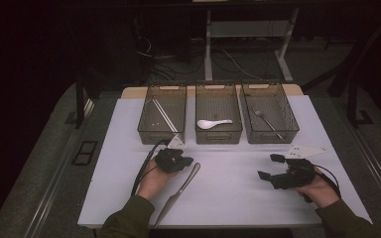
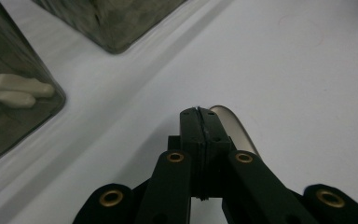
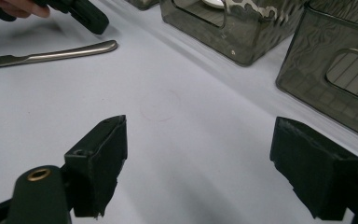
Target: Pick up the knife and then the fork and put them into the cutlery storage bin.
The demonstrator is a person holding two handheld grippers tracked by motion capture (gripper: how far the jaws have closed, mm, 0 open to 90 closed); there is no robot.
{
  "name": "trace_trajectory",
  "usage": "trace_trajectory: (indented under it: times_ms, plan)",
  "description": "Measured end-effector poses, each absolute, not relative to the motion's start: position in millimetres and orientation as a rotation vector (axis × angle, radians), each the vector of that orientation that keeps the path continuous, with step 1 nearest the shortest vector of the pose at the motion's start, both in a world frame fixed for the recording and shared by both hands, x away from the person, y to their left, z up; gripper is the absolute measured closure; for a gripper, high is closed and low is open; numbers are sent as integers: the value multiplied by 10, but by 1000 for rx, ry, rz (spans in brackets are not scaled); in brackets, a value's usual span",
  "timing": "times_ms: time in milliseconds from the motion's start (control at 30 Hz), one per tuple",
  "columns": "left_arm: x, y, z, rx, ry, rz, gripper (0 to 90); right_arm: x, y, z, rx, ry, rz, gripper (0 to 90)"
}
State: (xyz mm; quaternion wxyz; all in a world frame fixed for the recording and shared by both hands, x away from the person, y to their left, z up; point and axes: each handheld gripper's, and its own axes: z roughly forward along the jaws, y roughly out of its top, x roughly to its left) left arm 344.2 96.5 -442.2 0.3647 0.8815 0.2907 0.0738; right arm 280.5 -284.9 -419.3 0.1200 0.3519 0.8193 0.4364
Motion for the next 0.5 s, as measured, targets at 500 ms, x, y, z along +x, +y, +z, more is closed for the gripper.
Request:
trace_trajectory:
  times_ms: [500]
  plan:
    - [3390,679,-4445,2329,615,108,889,2784,-2860,-4193,1035,2387,1299,187]
